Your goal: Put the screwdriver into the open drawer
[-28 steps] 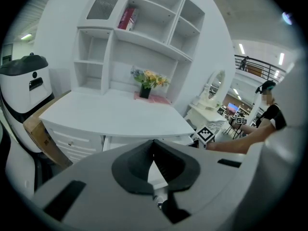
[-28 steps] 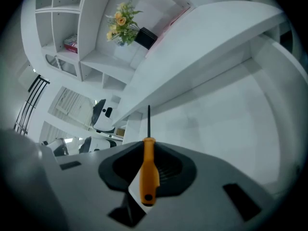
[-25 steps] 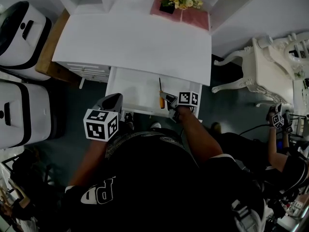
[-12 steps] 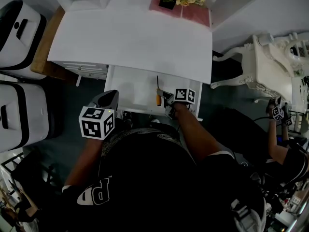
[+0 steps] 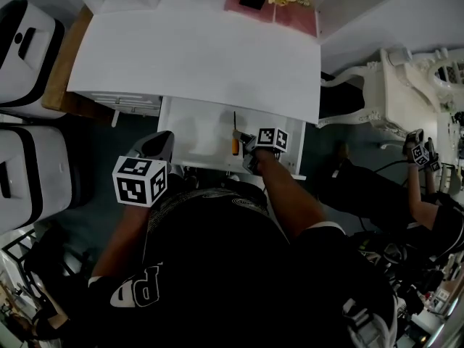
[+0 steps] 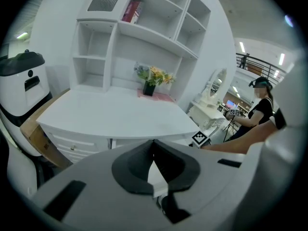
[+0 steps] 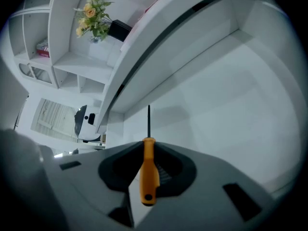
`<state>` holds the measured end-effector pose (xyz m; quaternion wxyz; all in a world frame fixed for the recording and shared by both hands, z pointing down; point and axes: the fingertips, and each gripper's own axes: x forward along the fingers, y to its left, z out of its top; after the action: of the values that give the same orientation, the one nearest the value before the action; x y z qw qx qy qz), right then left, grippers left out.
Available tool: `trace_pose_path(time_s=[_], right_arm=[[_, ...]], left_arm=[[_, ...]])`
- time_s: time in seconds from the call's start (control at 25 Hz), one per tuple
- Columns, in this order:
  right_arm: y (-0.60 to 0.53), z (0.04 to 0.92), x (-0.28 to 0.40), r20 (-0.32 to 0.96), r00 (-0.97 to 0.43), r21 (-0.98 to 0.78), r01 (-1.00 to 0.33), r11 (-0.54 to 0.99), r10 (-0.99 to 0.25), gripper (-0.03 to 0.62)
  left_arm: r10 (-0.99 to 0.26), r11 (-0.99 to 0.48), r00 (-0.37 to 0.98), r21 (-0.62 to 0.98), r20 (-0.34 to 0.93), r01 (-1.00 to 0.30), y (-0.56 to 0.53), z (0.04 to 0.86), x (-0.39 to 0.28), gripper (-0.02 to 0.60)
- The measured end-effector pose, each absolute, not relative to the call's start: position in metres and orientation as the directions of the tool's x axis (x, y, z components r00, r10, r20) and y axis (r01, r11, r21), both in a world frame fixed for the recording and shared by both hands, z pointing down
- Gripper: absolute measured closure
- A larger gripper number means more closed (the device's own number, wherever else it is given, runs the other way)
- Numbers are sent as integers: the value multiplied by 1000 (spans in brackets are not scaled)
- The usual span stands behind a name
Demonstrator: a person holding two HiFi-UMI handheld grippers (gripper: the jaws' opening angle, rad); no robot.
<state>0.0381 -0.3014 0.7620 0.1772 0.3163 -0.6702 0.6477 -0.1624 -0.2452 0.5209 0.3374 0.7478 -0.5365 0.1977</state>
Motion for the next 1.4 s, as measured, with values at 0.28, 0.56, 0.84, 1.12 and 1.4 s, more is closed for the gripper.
trace_pose_path(time_s=[0.28,0.56,0.84,1.12,1.4], right_arm=[[-309,776,26,680,-707,-727,-685,-49,-195,519],[-312,791,22,722,-656,-685,-722,-98,-221,519],[-316,802,16,757,-613,-644,-758,-102,-228,517],[-319,809,13,806,-558,-575,-817,-38,-199,517],[-317,813,11,830,-528,-540,-841,-26,-182,514]], left_arm=[[-657,-202,351,293,667,-934,-251,525,-178,571],[-640,-202,354,295,682,-934,-255,532,-193,571],[-618,-223,379,309,689,-924,-265,541,-201,571],[-595,-250,407,322,693,-913,-279,548,-206,571],[-580,-269,429,334,692,-903,-284,552,-210,571]])
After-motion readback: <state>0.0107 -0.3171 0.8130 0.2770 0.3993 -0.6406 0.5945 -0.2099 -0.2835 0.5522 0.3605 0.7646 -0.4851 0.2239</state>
